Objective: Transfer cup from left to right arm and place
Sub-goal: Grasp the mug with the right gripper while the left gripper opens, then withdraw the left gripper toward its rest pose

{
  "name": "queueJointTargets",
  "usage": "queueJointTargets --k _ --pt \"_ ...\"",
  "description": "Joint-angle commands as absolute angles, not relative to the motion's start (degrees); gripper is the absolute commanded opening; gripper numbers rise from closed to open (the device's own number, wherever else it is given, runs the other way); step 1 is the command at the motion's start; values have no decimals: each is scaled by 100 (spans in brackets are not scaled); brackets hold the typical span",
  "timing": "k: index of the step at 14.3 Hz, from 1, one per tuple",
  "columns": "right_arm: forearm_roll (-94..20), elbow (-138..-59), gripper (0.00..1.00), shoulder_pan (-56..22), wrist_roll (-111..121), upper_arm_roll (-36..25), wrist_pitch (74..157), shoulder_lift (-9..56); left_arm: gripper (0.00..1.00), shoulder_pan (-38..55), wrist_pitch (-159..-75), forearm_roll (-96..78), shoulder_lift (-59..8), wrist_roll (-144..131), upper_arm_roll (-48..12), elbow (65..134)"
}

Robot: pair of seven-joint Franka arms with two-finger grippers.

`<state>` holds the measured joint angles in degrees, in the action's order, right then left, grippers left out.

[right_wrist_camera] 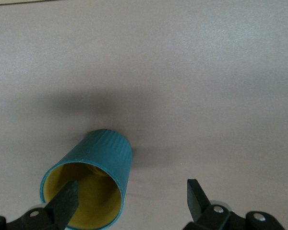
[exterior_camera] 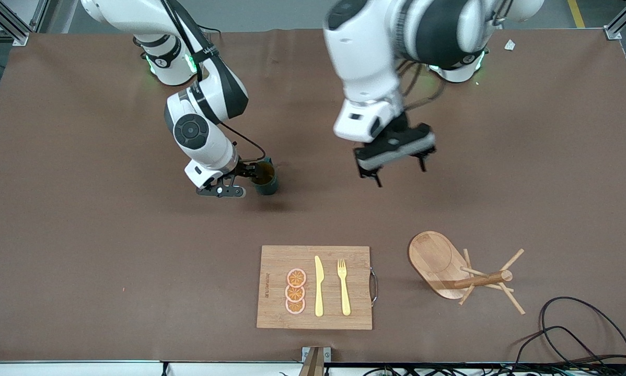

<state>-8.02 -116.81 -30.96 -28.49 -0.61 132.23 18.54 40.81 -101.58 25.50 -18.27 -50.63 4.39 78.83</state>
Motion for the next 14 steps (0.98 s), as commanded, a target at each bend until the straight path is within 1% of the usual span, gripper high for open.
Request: queueJointTargets --k 1,4,5,6,8,10,11,12,13,14 --pt "-888 -11953 100 -3225 -2786 -88 13666 1933 100 3448 -10160 1717 -1320 -4091 387 7884" --pt "-896 -11988 96 -3322 -2830 -88 13983 2118 100 2613 -10090 899 -1117 -3113 387 7884" --pt "-896 -11997 93 -3331 -2839 -88 14018 2153 100 2323 -10090 714 -1073 -2963 387 7875" --pt "-896 -11997 82 -3331 -2839 -88 14019 2162 100 2077 -10090 581 -1029 -2788 387 7884" --pt "-896 -11997 51 -3322 -2839 -88 14010 2162 100 1768 -9977 554 -906 -2279 404 7892" --pt "-905 -11988 18 -3322 -2830 -88 14010 2162 100 1653 -9451 554 -844 -1743 404 7884" --pt "-905 -11988 10 -3322 -2830 -97 14010 2162 100 1644 -9318 580 -731 -1618 422 7892" --pt "-897 -11988 8 -3322 -2830 -97 14010 2162 100 1565 -9186 606 -642 -1504 431 7910" --pt "-905 -11988 3 -3322 -2830 -97 14010 2162 100 1451 -8950 606 -555 -1355 422 7928" --pt "-897 -11988 3 -3322 -2821 -97 14001 2162 100 1346 -8799 546 -536 -1180 413 7928"
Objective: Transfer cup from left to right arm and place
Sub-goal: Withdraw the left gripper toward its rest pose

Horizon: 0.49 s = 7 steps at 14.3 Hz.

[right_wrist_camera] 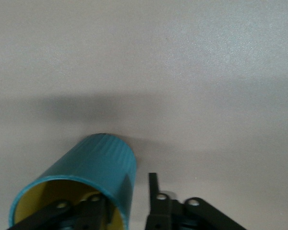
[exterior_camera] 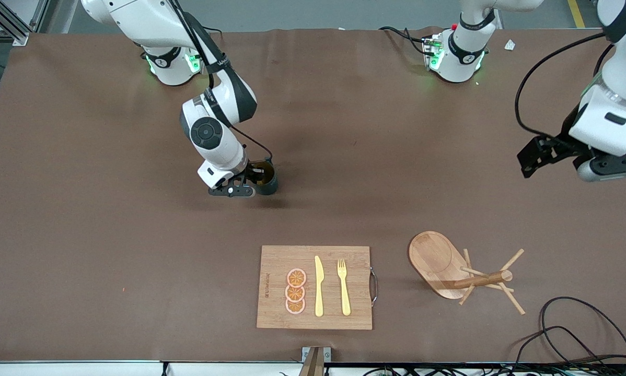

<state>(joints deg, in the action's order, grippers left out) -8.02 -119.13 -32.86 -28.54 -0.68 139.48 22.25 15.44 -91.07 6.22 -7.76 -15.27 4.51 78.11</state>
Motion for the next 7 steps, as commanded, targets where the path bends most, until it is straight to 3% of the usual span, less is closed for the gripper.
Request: queueJointTargets --k 1,7 --pt "-896 -11980 2 -3322 -2813 -97 14001 2162 100 1240 -8737 528 -484 -995 413 7945" --pt "-879 -11962 0 -3069 -1279 -114 13905 2075 100 -8 -8771 378 -36 -835 -641 8506"
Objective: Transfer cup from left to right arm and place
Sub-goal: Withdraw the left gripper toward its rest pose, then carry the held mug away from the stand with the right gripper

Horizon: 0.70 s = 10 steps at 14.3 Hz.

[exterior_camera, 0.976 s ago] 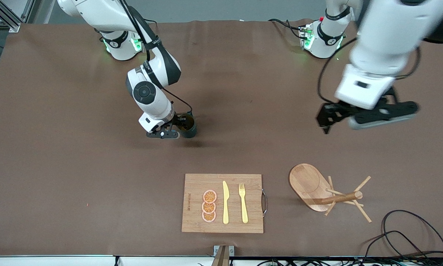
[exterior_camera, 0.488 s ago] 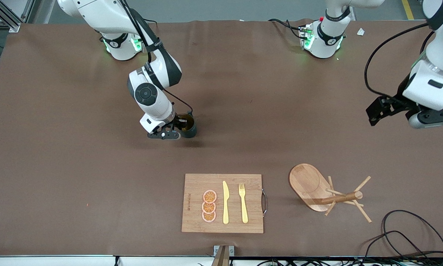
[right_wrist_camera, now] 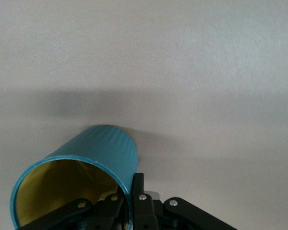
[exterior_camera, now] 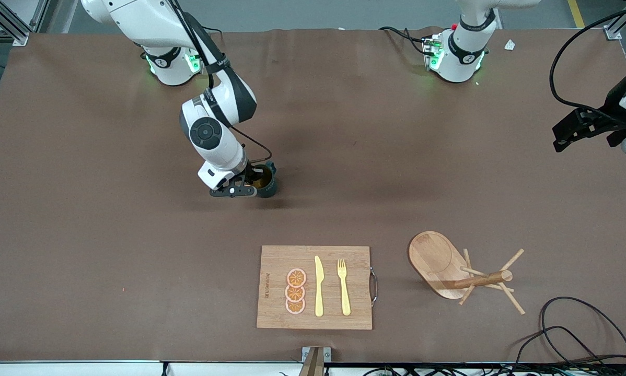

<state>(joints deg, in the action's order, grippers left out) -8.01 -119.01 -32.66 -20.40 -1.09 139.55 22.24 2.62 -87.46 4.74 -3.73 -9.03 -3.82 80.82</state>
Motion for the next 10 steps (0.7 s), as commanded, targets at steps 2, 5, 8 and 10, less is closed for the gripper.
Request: queueJointTargets --k 2,5,8,10 --pt "-879 -11918 0 -2823 -452 -123 13598 1996 100 -227 -8842 378 166 -835 -833 8744" --pt "-879 -11918 0 -2401 760 -123 13360 1802 100 -264 -8833 378 193 -826 -940 8736" --pt "-879 -11909 0 -1821 2455 -132 13053 1679 100 -255 -8833 378 193 -817 -976 8728" --pt "-844 -11918 0 -1391 3588 -141 12964 1617 100 -264 -8833 369 202 -817 -976 8719"
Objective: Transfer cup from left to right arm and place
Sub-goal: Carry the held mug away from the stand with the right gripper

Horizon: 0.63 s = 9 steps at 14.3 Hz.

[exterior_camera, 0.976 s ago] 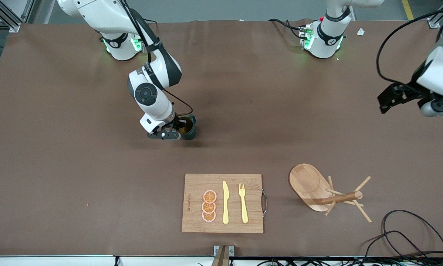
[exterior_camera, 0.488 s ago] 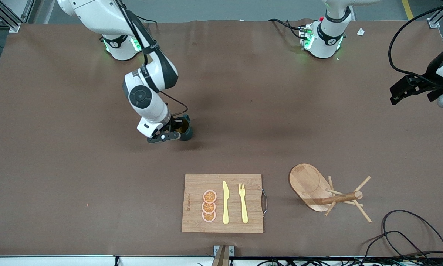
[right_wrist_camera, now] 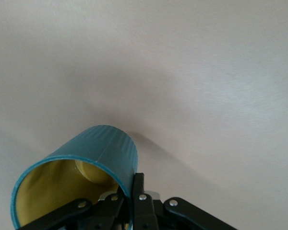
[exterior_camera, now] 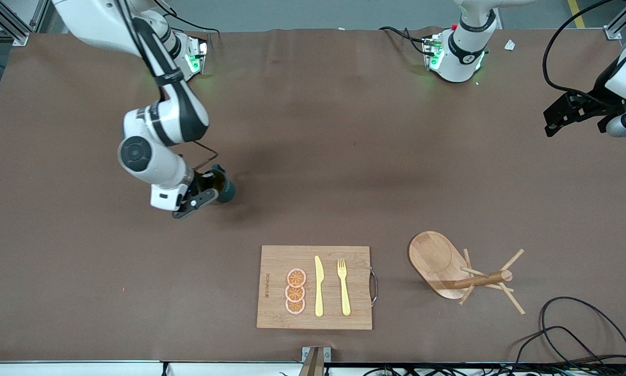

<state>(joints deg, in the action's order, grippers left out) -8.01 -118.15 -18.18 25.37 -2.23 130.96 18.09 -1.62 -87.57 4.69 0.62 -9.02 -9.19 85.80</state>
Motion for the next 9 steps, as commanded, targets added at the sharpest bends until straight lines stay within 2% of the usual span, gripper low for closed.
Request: queueJointTargets --k 1,3,7,9 --pt "-844 -11909 0 -1180 4291 -141 12946 1617 100 -264 -8833 369 202 -817 -976 8719" --pt "-687 -11909 0 -837 5243 -149 12981 1652 100 -264 -8833 369 211 -817 -967 8710" --pt "603 -11874 0 -528 5861 -141 13121 1670 100 -264 -8816 369 237 -826 -967 8710" --pt "773 -11839 0 -309 6587 -141 13367 1705 100 -264 -8789 369 264 -835 -975 8727"
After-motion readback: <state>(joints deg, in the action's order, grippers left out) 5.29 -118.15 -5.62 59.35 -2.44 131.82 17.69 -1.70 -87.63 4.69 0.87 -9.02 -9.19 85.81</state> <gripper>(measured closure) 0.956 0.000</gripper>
